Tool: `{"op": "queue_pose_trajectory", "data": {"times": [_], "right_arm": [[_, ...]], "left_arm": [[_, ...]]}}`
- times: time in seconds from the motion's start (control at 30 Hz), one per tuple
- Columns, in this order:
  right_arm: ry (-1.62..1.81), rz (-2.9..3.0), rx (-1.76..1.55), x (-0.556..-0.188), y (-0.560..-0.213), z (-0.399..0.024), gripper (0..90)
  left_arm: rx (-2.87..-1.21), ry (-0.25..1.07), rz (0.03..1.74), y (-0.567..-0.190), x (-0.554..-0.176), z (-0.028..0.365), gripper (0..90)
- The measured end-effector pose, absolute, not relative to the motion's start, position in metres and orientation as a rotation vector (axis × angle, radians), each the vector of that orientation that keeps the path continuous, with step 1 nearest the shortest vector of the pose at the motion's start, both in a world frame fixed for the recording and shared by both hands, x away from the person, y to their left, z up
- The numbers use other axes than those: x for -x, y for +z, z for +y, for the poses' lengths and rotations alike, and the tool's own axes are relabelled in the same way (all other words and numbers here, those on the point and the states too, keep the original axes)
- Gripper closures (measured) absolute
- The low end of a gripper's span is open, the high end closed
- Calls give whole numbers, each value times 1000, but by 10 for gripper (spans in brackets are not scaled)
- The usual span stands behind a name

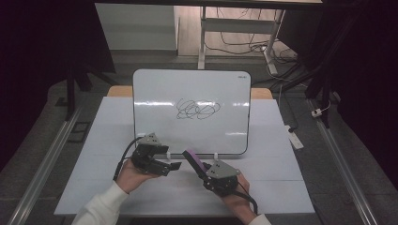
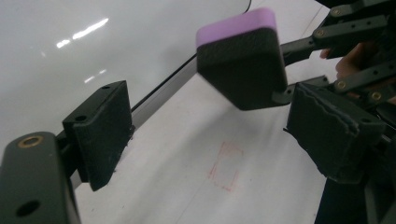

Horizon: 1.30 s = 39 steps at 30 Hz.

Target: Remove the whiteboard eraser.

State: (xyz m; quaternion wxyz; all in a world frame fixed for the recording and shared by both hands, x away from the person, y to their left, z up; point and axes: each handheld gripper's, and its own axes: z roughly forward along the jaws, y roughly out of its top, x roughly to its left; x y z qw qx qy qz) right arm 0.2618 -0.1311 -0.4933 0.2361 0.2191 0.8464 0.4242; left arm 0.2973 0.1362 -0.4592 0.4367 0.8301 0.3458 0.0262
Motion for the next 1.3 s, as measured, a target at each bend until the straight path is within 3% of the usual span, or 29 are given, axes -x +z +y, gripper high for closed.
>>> {"op": "queue_pose_trajectory", "data": {"times": [0.37, 1.0, 1.3], "right_arm": [[1099, 2322, -494, -255, -497, -122, 649], [1080, 2287, -388, -249, -498, -119, 648], [1110, 2318, -405, -251, -500, -121, 608]], "left_arm": [[-2080, 13, 816, -458, -303, 121, 180], [-2098, -78, 781, -468, -310, 112, 345], [-2102, -69, 769, -468, -308, 113, 378]]}}
